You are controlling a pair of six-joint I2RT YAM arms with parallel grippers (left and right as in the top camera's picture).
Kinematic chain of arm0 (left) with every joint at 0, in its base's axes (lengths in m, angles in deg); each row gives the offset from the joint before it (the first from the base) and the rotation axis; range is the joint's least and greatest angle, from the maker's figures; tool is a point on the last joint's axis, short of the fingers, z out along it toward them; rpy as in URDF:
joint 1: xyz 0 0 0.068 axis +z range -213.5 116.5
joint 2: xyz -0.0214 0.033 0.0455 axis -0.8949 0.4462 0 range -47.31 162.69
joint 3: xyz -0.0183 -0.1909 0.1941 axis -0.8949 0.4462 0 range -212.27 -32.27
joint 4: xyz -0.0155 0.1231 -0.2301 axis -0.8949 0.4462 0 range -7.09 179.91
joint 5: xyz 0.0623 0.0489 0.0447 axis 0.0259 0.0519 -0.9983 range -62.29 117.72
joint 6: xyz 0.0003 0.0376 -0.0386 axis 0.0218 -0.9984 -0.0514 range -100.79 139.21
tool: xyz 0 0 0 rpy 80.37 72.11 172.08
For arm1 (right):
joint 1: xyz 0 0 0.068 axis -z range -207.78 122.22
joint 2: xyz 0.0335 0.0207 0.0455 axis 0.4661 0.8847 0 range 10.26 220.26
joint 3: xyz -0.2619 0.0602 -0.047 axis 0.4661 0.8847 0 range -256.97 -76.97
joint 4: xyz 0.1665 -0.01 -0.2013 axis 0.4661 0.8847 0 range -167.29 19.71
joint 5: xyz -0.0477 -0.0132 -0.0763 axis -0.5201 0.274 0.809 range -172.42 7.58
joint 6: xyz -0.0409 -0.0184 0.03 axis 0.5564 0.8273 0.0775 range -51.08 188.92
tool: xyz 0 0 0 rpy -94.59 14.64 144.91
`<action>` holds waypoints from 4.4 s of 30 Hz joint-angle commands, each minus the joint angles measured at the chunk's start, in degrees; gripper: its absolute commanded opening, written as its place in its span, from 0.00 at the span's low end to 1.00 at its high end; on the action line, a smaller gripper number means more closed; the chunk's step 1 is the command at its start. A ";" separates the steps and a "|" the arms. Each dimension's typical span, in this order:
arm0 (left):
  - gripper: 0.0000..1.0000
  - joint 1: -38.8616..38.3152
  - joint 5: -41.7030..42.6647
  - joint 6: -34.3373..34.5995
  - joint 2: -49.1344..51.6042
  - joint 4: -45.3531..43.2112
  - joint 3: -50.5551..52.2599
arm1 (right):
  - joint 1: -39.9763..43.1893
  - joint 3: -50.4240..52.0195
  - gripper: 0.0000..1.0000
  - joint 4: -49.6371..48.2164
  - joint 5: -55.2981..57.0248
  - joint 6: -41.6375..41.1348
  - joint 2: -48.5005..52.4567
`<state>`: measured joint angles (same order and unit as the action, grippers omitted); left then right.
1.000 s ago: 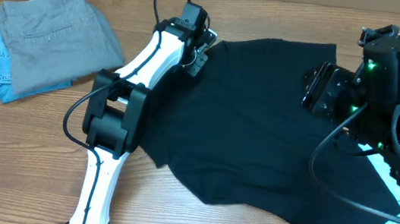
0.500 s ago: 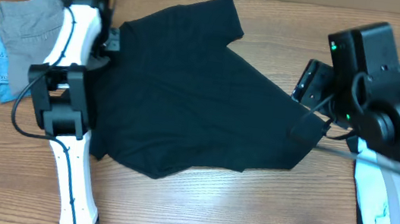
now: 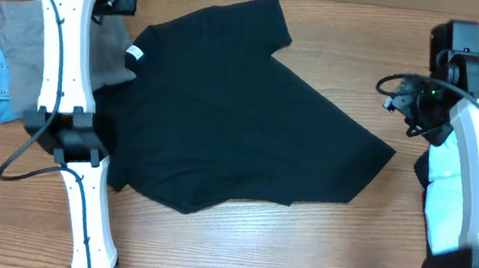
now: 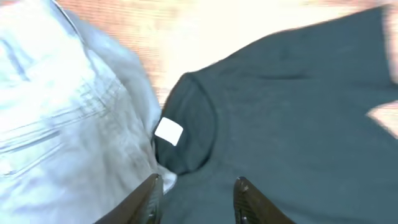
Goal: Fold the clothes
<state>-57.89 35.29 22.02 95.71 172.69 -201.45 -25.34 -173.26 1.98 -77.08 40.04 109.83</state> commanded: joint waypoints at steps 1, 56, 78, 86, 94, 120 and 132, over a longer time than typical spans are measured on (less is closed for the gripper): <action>0.43 -1.14 3.23 -1.57 -4.74 6.51 -9.62 | 3.37 3.10 0.67 -2.80 -4.22 4.94 4.87; 0.79 -14.32 -10.47 -4.04 -43.30 7.02 10.73 | 13.62 -1.44 0.72 -3.10 -24.00 14.97 17.25; 0.82 -14.32 -8.72 -3.91 -43.82 7.02 10.84 | 9.25 20.11 0.33 -21.53 -25.86 9.44 17.25; 0.82 -14.32 -7.98 -3.91 -43.82 7.02 10.84 | 9.25 20.11 0.32 -22.01 -29.05 11.72 17.22; 0.83 -14.32 -7.96 -3.93 -43.82 7.02 10.84 | 9.22 20.02 0.04 -18.38 -24.44 11.10 17.05; 0.86 -14.32 -8.00 -4.11 -43.82 7.02 10.84 | 9.68 15.10 0.56 13.44 -2.80 11.06 1.07; 0.91 -14.25 -9.68 -4.15 -44.17 7.02 11.32 | 9.40 15.54 0.87 5.51 -11.67 12.66 1.09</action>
<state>-71.77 26.57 18.78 51.82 179.79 -190.44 -15.86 -157.24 6.44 -85.65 51.71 111.88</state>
